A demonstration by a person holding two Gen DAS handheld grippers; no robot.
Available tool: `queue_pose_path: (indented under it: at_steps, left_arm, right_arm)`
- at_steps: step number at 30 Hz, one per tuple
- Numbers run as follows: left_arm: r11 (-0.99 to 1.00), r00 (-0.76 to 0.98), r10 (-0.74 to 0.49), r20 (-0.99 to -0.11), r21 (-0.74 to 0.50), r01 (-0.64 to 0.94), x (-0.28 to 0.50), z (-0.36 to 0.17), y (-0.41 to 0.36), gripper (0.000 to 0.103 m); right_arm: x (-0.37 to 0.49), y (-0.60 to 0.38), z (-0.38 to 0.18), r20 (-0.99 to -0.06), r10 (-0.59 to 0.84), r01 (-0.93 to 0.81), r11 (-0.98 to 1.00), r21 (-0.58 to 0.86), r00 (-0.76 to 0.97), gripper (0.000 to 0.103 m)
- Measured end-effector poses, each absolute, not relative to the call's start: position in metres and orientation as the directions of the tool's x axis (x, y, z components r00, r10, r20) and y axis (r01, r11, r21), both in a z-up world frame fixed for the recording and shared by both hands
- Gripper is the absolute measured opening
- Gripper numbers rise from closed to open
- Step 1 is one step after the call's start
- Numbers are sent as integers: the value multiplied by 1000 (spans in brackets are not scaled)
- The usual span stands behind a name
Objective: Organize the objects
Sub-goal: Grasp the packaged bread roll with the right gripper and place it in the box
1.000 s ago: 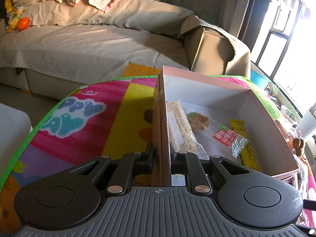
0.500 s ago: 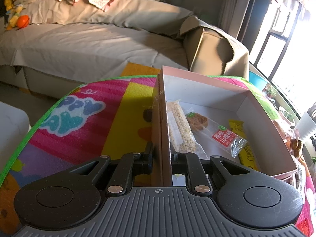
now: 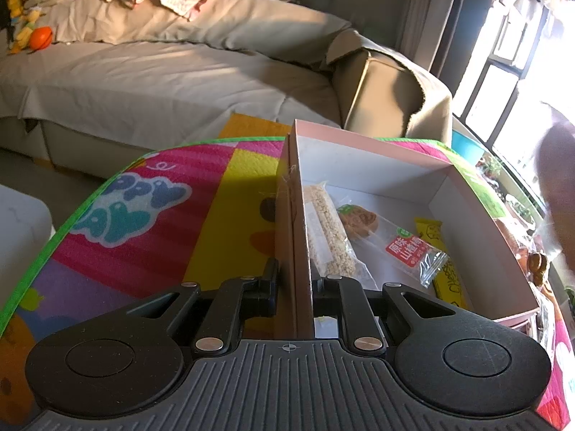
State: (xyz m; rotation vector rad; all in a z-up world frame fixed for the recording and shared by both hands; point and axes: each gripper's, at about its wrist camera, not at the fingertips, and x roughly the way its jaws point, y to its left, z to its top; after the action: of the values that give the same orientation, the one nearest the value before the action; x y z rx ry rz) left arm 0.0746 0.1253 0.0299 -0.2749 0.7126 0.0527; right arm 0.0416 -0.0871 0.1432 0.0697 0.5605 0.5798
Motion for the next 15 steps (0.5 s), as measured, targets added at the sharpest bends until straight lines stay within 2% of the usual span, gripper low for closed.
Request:
queue_pose_path:
  at_steps: [8,15]
  left_arm:
    - [963,757,-46,-652,-231,-140,74,30,126,17]
    - [963,758,-49,-650,-232,-138,74,30,126,17]
  right_arm:
    - [61,-52,116,-505,505,-510,849,140,701,49]
    - [56,-62,107,-513,505,-505,849,154,694,65]
